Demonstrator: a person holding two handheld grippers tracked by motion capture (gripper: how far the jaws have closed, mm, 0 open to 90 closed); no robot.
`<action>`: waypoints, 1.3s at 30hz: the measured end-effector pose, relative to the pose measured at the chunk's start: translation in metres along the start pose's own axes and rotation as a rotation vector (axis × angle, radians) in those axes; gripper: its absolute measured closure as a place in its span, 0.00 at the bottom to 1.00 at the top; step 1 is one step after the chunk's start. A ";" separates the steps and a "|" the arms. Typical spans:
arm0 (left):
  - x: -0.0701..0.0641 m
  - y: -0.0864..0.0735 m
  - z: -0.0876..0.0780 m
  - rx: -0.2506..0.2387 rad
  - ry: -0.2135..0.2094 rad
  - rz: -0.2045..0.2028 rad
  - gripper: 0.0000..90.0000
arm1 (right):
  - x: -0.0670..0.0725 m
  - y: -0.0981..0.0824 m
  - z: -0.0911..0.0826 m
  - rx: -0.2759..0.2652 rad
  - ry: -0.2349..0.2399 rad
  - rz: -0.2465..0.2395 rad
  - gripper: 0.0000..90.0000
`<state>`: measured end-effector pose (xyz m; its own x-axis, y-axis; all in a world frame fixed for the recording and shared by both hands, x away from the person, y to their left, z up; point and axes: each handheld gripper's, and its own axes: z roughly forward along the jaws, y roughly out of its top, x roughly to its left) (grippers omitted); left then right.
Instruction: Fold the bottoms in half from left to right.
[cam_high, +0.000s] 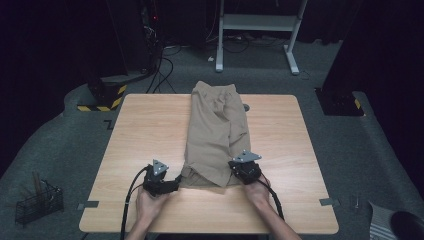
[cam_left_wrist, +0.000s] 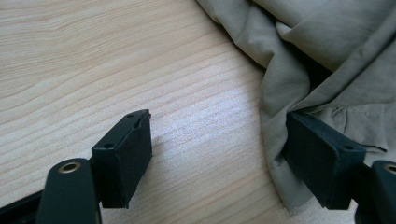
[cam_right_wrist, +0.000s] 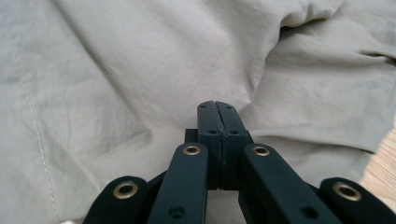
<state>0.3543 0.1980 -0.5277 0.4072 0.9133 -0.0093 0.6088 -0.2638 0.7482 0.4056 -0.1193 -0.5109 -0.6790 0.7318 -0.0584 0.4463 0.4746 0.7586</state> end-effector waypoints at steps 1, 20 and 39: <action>0.000 0.000 0.000 0.000 0.002 -0.001 0.27 | -0.001 0.000 -0.002 -0.006 -0.007 -0.011 1.00; 0.005 -0.005 -0.016 0.013 -0.001 -0.023 0.31 | -0.046 -0.030 -0.028 0.036 -0.115 0.082 0.84; -0.013 0.047 0.030 0.051 -0.009 0.148 0.97 | -0.033 -0.003 0.005 0.075 -0.089 0.053 1.00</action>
<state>0.3978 0.1641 -0.5129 0.5013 0.8604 0.0922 0.5750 -0.4109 0.7075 0.4297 -0.1421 -0.5146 -0.6007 0.7955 -0.0796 0.5248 0.4675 0.7114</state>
